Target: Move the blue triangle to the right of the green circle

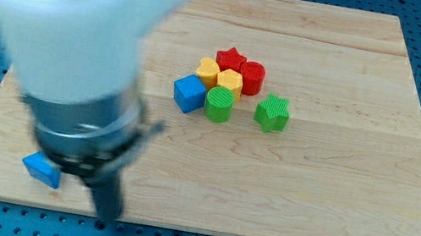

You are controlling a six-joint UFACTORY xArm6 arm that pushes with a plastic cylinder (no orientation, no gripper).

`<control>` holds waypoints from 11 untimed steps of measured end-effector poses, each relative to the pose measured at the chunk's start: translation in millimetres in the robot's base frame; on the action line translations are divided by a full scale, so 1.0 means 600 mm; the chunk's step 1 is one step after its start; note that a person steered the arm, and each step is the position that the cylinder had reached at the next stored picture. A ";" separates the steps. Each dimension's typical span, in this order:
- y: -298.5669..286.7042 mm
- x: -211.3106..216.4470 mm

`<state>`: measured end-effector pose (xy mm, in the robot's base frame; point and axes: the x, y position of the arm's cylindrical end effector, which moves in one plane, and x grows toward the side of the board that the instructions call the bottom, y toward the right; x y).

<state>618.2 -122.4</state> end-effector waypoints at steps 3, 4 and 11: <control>-0.012 -0.056; 0.081 -0.079; 0.307 -0.179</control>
